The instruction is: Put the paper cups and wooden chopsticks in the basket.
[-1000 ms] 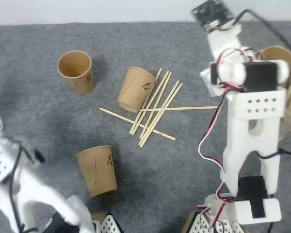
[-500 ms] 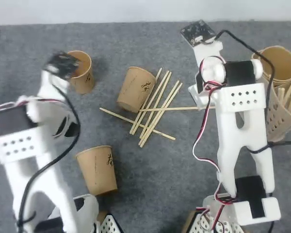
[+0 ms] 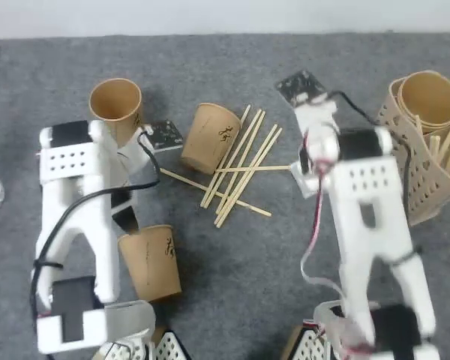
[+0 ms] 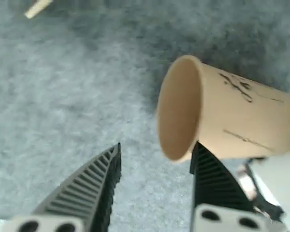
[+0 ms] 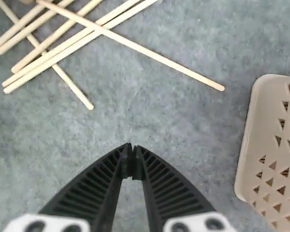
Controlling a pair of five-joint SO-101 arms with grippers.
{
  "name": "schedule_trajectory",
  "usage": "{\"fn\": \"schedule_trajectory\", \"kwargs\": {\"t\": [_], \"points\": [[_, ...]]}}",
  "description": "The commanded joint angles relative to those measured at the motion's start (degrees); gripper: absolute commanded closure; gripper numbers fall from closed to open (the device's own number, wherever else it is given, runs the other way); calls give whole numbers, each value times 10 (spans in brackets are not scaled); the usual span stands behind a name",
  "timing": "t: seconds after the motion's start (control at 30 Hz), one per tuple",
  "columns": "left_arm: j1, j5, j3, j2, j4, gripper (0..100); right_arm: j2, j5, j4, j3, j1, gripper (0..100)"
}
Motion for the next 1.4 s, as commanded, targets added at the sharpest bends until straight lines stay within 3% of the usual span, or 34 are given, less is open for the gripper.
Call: {"fn": "schedule_trajectory", "kwargs": {"t": [0.0,0.27,0.4,0.5,0.63,0.7,0.87,1.07,1.23,1.37], "points": [[4,-9,-3,7,-66,771,-131,-27,-94,134,-21,991],[24,-9,81,11,-142,771,-246,-35,-173,287,-137,991],[50,-11,136,5,-147,771,-246,-35,-204,313,-141,991],[66,-30,136,4,-97,771,-246,-35,-230,327,-124,991],[72,-100,98,4,40,772,-245,-34,-264,344,-92,991],[67,-99,106,-6,35,772,-245,-34,-276,350,-80,991],[98,-119,193,-91,35,770,-245,-34,-280,351,-78,991],[219,-118,356,-273,36,769,-245,-33,-280,352,-78,991],[242,-106,356,-405,35,769,-245,-31,-284,352,-78,991],[237,-113,335,-430,34,769,-245,-31,-291,354,-77,991]]}}
